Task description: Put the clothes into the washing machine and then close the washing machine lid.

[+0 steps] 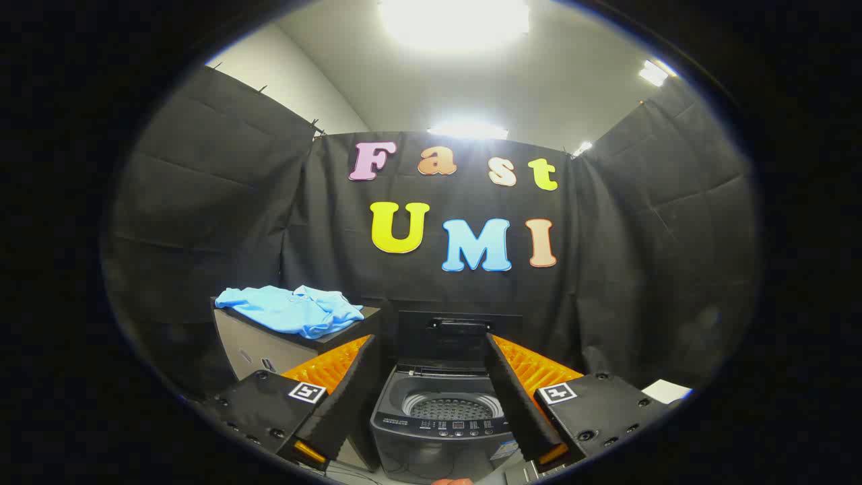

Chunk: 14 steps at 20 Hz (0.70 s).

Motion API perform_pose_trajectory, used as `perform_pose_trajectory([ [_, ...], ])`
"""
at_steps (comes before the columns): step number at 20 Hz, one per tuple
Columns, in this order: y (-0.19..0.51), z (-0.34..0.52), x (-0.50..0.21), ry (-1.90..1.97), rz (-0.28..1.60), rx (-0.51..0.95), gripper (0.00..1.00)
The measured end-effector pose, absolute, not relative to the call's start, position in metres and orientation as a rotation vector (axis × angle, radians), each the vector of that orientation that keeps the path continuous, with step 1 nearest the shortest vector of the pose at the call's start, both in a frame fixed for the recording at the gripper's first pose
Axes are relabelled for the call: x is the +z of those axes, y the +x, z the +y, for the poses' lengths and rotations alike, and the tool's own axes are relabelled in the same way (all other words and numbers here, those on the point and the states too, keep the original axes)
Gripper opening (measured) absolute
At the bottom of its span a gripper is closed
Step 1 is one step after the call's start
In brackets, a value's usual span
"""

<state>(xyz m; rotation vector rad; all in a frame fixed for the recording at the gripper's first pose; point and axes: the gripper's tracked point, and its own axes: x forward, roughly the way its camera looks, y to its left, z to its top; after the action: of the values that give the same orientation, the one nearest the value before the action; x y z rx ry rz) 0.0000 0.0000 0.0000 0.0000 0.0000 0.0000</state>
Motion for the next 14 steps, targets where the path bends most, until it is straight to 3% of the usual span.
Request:
perform_pose_trajectory([
  [14,-0.0041,0.0045,0.0053,-0.018,0.0,0.001,0.98],
])
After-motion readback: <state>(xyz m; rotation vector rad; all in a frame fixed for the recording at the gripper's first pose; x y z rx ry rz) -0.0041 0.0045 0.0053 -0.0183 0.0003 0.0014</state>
